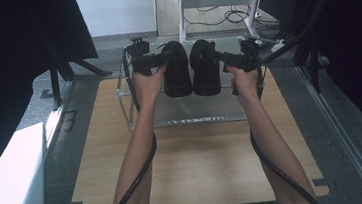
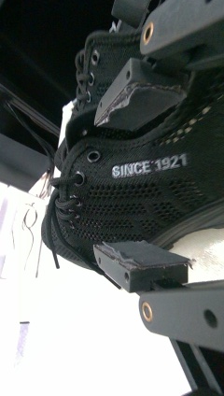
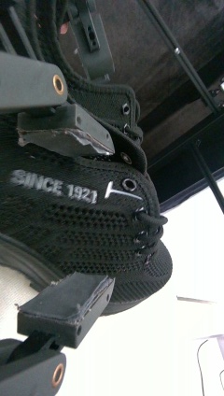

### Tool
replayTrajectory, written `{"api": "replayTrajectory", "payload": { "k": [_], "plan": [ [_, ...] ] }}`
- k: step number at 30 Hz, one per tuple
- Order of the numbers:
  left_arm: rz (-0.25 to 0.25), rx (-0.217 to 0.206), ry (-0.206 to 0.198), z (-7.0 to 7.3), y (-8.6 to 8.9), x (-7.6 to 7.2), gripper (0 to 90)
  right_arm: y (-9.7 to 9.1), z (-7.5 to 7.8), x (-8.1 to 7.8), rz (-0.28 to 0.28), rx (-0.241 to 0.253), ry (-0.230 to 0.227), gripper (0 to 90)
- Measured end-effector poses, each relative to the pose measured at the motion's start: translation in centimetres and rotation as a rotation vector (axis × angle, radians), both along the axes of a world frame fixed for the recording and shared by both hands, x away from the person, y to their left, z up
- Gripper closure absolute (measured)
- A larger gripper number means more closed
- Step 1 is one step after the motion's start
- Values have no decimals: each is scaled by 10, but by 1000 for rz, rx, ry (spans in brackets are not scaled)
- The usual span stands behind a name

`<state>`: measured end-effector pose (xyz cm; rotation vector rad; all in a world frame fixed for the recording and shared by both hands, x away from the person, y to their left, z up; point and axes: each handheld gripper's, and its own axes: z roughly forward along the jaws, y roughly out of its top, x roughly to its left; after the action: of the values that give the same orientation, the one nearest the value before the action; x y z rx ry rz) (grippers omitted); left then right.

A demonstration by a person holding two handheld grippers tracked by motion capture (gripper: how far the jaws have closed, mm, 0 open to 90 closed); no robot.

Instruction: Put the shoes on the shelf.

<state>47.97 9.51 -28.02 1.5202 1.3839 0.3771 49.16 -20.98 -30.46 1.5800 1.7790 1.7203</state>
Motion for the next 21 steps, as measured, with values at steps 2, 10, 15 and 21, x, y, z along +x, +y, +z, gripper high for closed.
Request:
{"api": "replayTrajectory", "payload": {
  "k": [2, 10, 15, 21],
  "plan": [
    [-23, -10, -14, 3, 7, -8, 308, -4, 1, -4, 11, 13, -5, 304],
    [-49, -27, -53, 1, 20, -26, 261, -18, 4, -18, 32, 13, -37, 301],
    [-79, -24, -60, -5, 27, -36, 233, -27, 1, -25, 45, 5, -47, 301],
    [-115, -1, -62, -13, 33, -47, 213, -33, -6, -33, 76, -7, -57, 297]
  ]
}}
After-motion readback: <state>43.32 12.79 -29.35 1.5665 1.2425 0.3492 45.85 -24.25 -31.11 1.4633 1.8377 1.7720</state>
